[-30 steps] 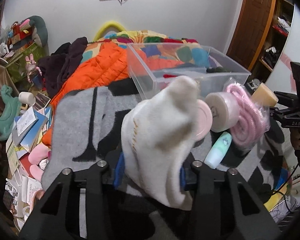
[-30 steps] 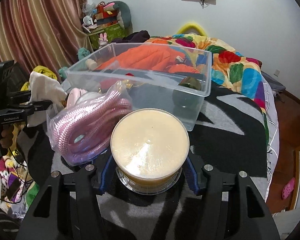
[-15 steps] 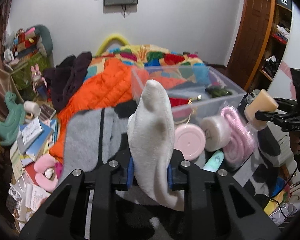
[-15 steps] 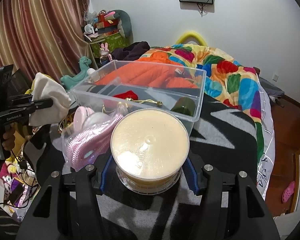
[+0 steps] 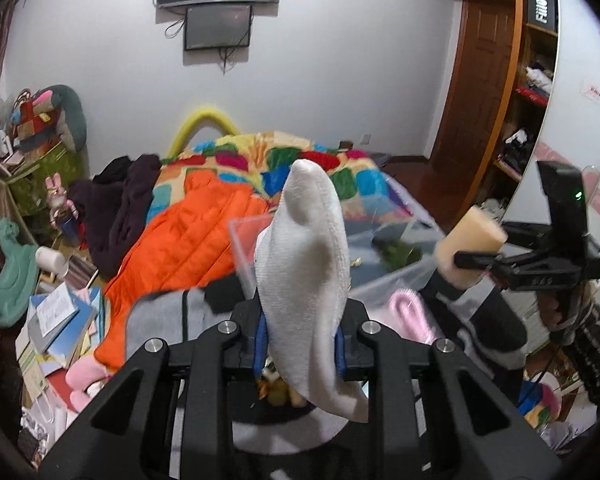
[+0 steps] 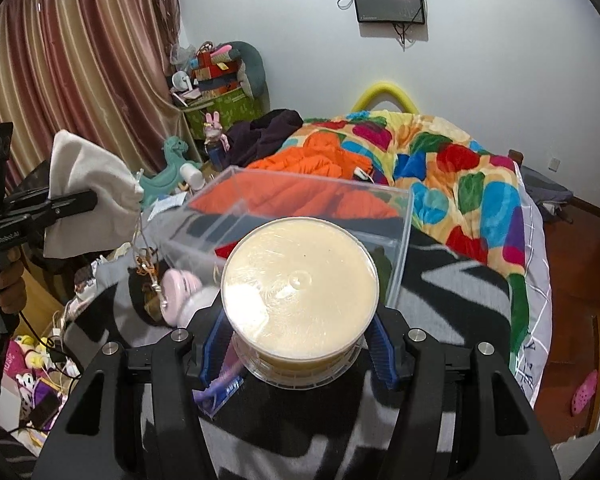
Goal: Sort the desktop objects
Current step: 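Carry the candle jar and white bag into the clear box and release both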
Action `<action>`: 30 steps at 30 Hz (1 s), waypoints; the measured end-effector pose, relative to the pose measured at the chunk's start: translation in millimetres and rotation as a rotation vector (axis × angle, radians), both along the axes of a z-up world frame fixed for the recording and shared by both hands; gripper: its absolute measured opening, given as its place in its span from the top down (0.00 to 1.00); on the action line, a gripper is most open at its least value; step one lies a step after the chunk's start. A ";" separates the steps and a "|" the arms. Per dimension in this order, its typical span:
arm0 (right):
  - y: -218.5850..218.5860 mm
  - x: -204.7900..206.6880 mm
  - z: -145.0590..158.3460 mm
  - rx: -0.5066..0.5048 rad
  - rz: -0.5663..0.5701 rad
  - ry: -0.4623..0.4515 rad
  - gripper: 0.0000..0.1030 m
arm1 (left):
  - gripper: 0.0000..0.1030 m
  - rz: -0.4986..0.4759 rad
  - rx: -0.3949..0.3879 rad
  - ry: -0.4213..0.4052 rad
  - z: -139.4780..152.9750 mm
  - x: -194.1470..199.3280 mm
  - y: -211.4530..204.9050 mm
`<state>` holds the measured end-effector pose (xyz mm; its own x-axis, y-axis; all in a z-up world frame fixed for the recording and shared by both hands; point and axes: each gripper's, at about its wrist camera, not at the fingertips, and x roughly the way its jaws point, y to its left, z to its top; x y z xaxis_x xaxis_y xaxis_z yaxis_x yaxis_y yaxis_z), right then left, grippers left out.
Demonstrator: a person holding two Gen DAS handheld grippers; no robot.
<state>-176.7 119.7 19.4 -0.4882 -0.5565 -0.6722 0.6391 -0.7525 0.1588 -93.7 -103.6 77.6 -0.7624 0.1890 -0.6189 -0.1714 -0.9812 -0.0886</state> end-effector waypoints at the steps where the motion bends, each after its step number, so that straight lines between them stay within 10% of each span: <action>1: -1.8 -2.7 1.6 -0.005 0.002 -0.001 0.46 | 0.76 -0.009 0.007 0.002 2.3 -4.2 1.4; 30: -73.3 -79.8 -51.1 0.107 0.016 -0.081 0.46 | 0.75 -0.021 -0.043 -0.233 -99.4 -118.0 29.4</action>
